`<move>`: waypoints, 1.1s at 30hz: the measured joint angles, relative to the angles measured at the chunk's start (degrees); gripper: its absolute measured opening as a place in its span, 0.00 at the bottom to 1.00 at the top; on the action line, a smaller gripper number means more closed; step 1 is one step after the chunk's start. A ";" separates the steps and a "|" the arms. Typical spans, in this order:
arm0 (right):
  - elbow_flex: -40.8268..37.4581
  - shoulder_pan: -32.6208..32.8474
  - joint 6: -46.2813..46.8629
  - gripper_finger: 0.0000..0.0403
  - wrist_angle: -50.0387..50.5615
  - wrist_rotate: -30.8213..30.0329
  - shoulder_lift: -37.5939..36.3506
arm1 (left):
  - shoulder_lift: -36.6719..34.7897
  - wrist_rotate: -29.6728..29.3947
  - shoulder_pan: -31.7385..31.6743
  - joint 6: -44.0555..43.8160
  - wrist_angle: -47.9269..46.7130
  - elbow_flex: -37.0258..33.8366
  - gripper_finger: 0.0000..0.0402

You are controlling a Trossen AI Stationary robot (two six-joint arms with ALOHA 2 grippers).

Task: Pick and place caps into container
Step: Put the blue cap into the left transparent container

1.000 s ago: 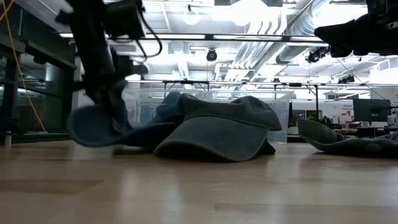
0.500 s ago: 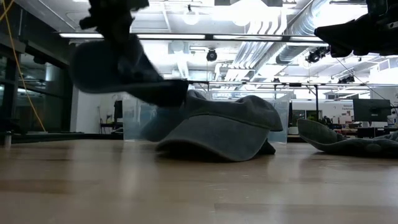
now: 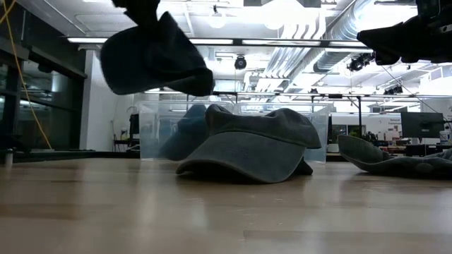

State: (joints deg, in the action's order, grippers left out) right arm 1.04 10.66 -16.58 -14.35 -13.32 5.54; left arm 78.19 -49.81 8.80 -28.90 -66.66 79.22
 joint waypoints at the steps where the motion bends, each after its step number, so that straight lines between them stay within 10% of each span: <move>1: 0.00 0.00 0.02 0.08 0.02 0.00 0.02 | 0.34 -1.43 0.00 2.12 1.13 0.00 0.03; 20: -0.02 -0.01 -0.63 0.08 -3.57 -0.06 0.02 | 2.78 -38.96 -0.15 28.94 11.22 0.00 0.03; 33: -0.02 -3.89 -8.65 0.08 -9.58 -7.45 3.59 | 4.04 -40.30 -4.01 25.60 11.22 -2.65 0.03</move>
State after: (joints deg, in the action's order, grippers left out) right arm 1.02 6.76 -25.23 -23.93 -20.78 9.13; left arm 82.23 -90.11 4.79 -3.30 -55.44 76.57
